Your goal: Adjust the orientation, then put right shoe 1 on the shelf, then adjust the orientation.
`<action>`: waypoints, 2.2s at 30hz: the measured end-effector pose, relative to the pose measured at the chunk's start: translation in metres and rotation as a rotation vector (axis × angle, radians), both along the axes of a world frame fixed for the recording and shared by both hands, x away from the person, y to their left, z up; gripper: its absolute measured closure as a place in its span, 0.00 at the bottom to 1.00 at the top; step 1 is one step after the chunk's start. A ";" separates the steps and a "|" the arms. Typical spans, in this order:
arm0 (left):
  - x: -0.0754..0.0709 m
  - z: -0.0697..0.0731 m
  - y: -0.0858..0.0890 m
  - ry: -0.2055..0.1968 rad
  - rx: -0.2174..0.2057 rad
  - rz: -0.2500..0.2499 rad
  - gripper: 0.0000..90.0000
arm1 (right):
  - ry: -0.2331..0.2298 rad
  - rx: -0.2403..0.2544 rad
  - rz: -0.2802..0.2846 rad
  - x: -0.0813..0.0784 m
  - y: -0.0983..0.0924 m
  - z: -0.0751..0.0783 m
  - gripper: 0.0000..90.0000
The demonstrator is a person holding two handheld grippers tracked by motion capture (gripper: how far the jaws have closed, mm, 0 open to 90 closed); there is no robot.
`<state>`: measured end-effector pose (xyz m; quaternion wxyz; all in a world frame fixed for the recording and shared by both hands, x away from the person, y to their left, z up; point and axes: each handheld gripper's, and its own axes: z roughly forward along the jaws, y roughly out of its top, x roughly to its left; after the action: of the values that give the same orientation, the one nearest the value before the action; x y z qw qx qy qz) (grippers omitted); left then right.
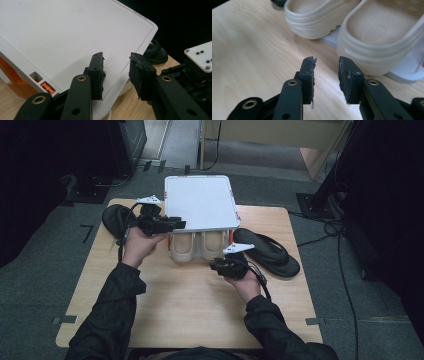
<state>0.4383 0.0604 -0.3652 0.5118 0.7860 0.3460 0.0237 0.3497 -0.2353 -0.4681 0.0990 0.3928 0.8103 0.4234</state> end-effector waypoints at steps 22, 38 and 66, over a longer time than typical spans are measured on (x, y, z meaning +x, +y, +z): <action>-0.028 0.016 0.045 -0.009 0.027 0.110 0.61 | -0.020 0.043 0.043 -0.028 -0.032 -0.004 0.63; -0.031 -0.014 0.094 0.036 0.033 0.249 0.62 | 0.014 0.069 0.081 -0.011 -0.022 -0.003 0.63; 0.013 -0.111 0.096 0.125 0.207 0.306 0.66 | 0.007 0.013 0.086 -0.015 -0.020 -0.008 0.64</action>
<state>0.4515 0.1563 -0.4761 0.3963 0.7726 0.4881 0.0877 0.3346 -0.2555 -0.4762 0.0754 0.3599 0.8240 0.4311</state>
